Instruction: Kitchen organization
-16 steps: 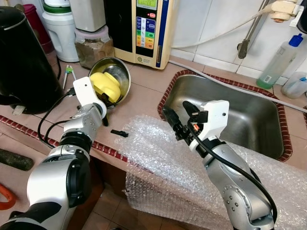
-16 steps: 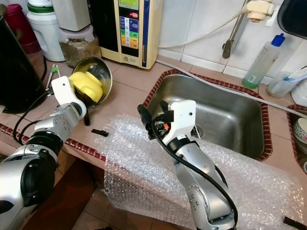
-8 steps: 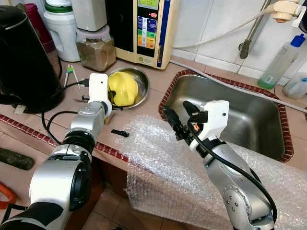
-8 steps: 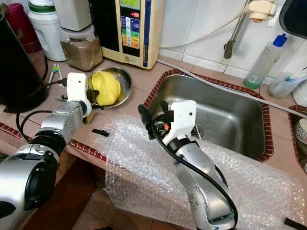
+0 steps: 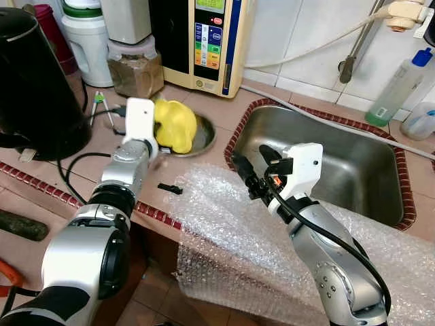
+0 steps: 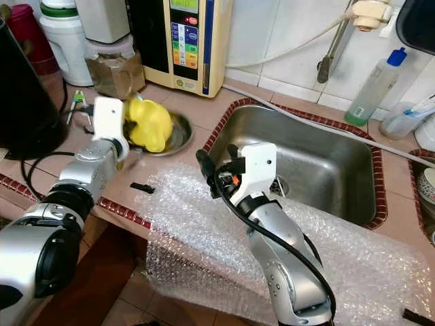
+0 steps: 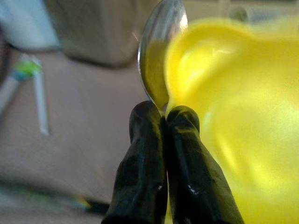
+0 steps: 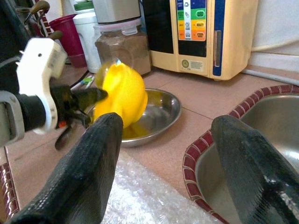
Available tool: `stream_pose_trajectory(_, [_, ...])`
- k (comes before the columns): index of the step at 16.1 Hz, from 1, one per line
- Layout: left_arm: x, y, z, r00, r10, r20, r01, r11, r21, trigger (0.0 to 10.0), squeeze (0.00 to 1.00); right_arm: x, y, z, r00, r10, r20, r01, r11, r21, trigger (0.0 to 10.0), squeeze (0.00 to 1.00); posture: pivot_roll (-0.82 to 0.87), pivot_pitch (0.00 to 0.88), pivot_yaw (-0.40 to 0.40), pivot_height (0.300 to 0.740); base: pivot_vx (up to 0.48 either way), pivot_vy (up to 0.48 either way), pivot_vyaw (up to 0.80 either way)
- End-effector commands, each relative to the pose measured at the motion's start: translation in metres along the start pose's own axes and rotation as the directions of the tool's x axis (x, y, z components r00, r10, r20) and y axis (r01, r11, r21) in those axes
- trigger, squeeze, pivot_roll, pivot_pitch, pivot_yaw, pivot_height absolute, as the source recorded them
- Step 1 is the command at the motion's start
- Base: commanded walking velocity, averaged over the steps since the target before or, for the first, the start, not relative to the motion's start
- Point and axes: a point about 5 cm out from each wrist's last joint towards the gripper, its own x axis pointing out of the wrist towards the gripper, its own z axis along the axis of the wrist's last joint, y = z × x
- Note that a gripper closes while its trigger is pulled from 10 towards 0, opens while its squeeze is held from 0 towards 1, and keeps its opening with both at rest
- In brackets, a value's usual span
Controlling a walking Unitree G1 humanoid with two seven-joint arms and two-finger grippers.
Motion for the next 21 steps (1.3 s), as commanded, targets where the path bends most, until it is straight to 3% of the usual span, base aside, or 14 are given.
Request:
stream_pose_trajectory(1, [0.002,0.003,0.024,0.995,0.027,0.097,-0.026,1.0,-0.01,0.2,0.0,0.001,-0.002,0.001,1.0,-0.001,0.004,0.001,1.0,-0.01,10.0,0.0,-0.04,0.085,-0.054,0.74,0.0,0.0,0.0])
stream_pose_trajectory(2, [0.001,0.005,0.03,0.989,0.053,0.138,-0.05,0.998,-0.023,0.5,0.0,0.002,-0.002,0.001,1.0,-0.002,0.005,0.002,1.0,-0.012,10.0,0.0,-0.04,0.084,-0.055,0.74,0.0,0.0,0.0])
stream_pose_trajectory(3, [0.001,0.003,0.031,0.987,0.061,0.149,-0.05,0.996,-0.076,1.9,0.0,0.002,-0.002,0.001,1.0,-0.003,0.005,0.004,1.0,-0.013,10.0,0.0,-0.04,0.082,-0.056,0.74,0.0,0.0,0.0])
stream_pose_trajectory(4, [0.001,0.003,0.031,0.988,0.06,0.146,-0.045,0.994,-0.103,1.9,0.0,0.002,-0.002,0.001,1.0,-0.004,0.005,0.004,1.0,-0.014,10.0,0.0,-0.04,0.083,-0.057,0.74,0.0,0.0,0.0])
stream_pose_trajectory(7, [0.0,-0.004,0.025,0.989,0.054,0.137,-0.043,0.996,-0.08,1.9,0.0,0.002,-0.003,0.001,1.0,-0.012,0.004,0.012,1.0,-0.019,10.0,0.0,-0.05,0.082,-0.056,0.74,0.0,0.0,0.0])
stream_pose_trajectory(10, [0.0,-0.008,0.027,0.986,0.049,0.161,-0.034,0.995,-0.097,1.7,0.0,0.002,-0.003,0.0,1.0,-0.013,0.002,0.013,1.0,-0.021,10.0,0.0,-0.05,0.081,-0.056,0.74,0.0,0.0,0.0])
stream_pose_trajectory(11, [-0.001,-0.01,0.029,0.983,0.042,0.18,-0.021,0.993,-0.115,0.7,0.0,0.002,-0.004,0.0,1.0,-0.014,0.002,0.014,1.0,-0.022,10.0,0.0,-0.05,0.08,-0.057,0.74,0.0,0.0,0.0])
stream_pose_trajectory(12, [-0.001,-0.01,0.028,0.983,0.038,0.177,-0.017,0.993,-0.117,0.7,0.0,0.002,-0.004,0.0,1.0,-0.014,0.002,0.014,1.0,-0.022,10.0,0.0,-0.05,0.079,-0.056,0.74,0.0,0.0,0.0])
stream_pose_trajectory(13, [-0.001,-0.011,0.026,0.984,0.042,0.17,-0.023,0.993,-0.115,0.0,0.0,0.002,-0.004,-0.001,1.0,-0.014,0.002,0.014,1.0,-0.024,10.0,0.0,-0.05,0.079,-0.057,0.74,0.0,0.0,0.0])
stream_pose_trajectory(17, [-0.001,-0.012,0.021,0.988,0.036,0.149,-0.018,0.993,-0.121,0.0,0.0,0.002,-0.004,-0.001,1.0,-0.014,0.001,0.014,1.0,-0.026,10.0,0.0,-0.05,0.077,-0.058,0.74,0.0,0.0,0.0])
stream_pose_trajectory(21, [-0.002,-0.011,0.025,0.981,0.039,0.19,-0.01,0.989,-0.149,0.0,0.0,0.002,-0.004,0.0,1.0,-0.014,0.002,0.014,1.0,-0.027,10.0,0.0,-0.05,0.077,-0.059,0.74,0.0,0.0,0.0])
